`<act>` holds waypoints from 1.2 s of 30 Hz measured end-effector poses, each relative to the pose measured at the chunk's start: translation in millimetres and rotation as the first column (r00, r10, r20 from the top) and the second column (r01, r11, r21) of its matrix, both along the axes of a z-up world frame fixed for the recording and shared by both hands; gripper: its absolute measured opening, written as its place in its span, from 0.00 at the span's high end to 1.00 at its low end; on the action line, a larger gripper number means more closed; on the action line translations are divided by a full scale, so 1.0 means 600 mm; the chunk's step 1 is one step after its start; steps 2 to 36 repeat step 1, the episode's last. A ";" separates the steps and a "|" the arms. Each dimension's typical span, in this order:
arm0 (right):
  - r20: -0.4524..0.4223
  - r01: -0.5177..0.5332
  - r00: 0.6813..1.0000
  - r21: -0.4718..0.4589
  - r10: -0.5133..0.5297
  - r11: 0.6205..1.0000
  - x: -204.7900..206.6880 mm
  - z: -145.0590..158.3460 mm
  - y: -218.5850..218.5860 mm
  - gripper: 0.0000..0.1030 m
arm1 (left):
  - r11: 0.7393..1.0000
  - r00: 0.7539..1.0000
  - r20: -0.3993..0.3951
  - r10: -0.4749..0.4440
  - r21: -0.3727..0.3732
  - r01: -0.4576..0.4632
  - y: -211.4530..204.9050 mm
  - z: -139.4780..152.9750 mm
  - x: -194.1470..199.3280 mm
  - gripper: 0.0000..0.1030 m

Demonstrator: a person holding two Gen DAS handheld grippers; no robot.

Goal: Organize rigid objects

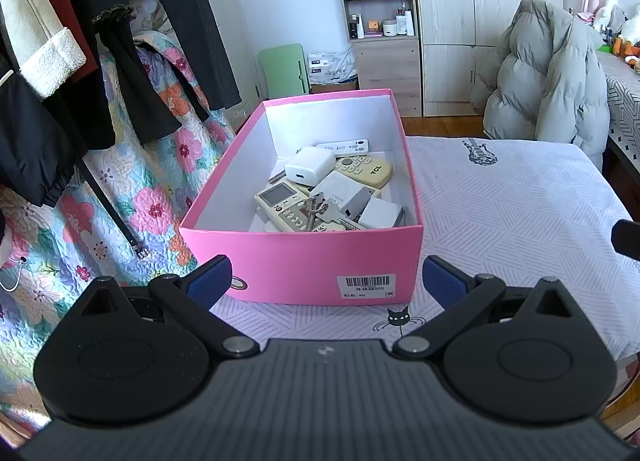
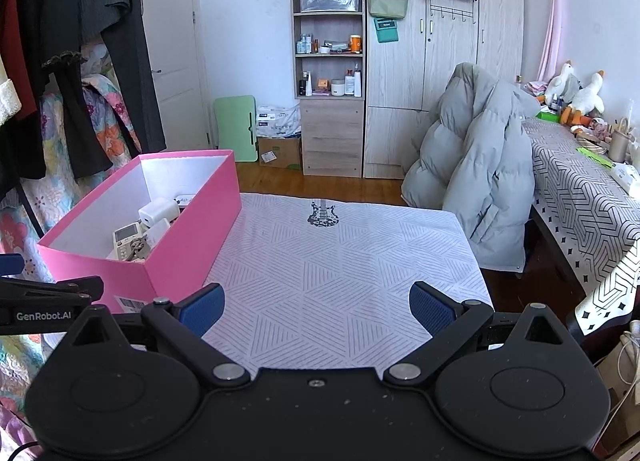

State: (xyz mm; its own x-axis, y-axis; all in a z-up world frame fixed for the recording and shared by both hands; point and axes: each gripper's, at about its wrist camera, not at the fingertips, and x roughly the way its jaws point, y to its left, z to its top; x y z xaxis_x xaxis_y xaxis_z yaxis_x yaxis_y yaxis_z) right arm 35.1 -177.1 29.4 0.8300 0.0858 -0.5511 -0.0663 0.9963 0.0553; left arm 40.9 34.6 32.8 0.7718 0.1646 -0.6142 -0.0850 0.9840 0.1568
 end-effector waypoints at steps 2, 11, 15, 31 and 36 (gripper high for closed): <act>0.000 0.000 1.000 0.000 0.000 1.000 0.000 0.000 0.000 0.02 | 1.000 1.000 -0.002 0.000 -0.002 0.000 0.000 0.000 0.000 0.00; 0.000 0.000 1.000 0.000 0.000 1.000 0.000 0.000 0.000 0.02 | 1.000 1.000 -0.002 0.000 -0.002 0.000 0.000 0.000 0.000 0.00; 0.000 0.000 1.000 0.000 0.000 1.000 0.000 0.000 0.000 0.02 | 1.000 1.000 -0.002 0.000 -0.002 0.000 0.000 0.000 0.000 0.00; 0.000 0.000 1.000 0.000 0.000 1.000 0.000 0.000 0.000 0.02 | 1.000 1.000 -0.002 0.000 -0.002 0.000 0.000 0.000 0.000 0.00; 0.000 0.000 1.000 0.000 0.000 1.000 0.000 0.000 0.000 0.02 | 1.000 1.000 -0.002 0.000 -0.002 0.000 0.000 0.000 0.000 0.00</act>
